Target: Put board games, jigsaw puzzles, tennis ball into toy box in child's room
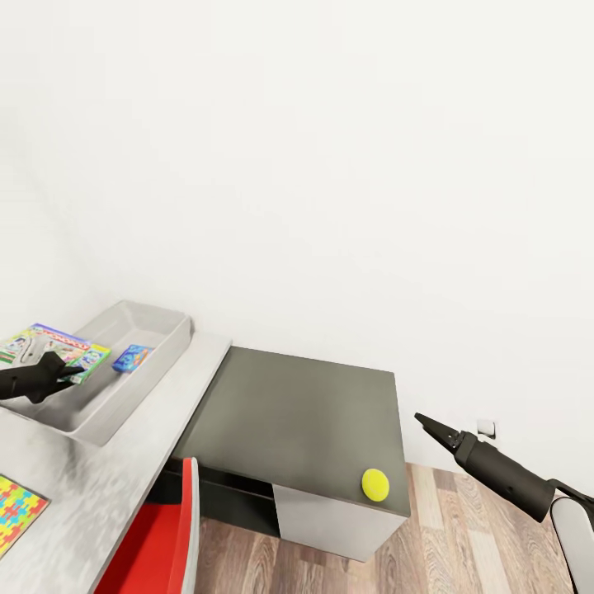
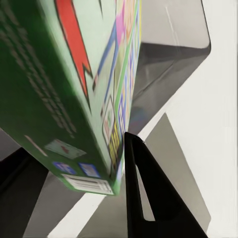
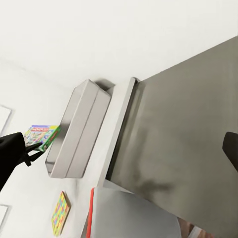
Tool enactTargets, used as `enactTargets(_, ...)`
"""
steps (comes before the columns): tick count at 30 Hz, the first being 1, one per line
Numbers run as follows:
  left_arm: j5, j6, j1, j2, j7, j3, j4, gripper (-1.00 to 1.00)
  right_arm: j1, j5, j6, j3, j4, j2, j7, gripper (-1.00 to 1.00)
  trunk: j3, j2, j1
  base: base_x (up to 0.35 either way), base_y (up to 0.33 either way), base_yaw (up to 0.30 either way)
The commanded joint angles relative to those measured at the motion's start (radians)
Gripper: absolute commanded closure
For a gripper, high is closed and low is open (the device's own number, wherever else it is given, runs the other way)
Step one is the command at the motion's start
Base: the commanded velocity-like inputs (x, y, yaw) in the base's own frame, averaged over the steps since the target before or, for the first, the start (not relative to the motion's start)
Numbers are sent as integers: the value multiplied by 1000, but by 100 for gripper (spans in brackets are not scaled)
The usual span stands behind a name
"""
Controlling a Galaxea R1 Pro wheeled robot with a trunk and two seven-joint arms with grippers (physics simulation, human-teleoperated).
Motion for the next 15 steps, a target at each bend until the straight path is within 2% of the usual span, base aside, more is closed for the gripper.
enactTargets(1,-11,5,-1,0,-11,6,0,100,-1,1,5,-1,0,0,3,-100,-2,-2,1,0,0,0)
enactTargets(15,-11,5,-1,-2,-17,2,0,100,-1,1,5,-1,1,-1,3,-100,-4,-2,1,0,0,0)
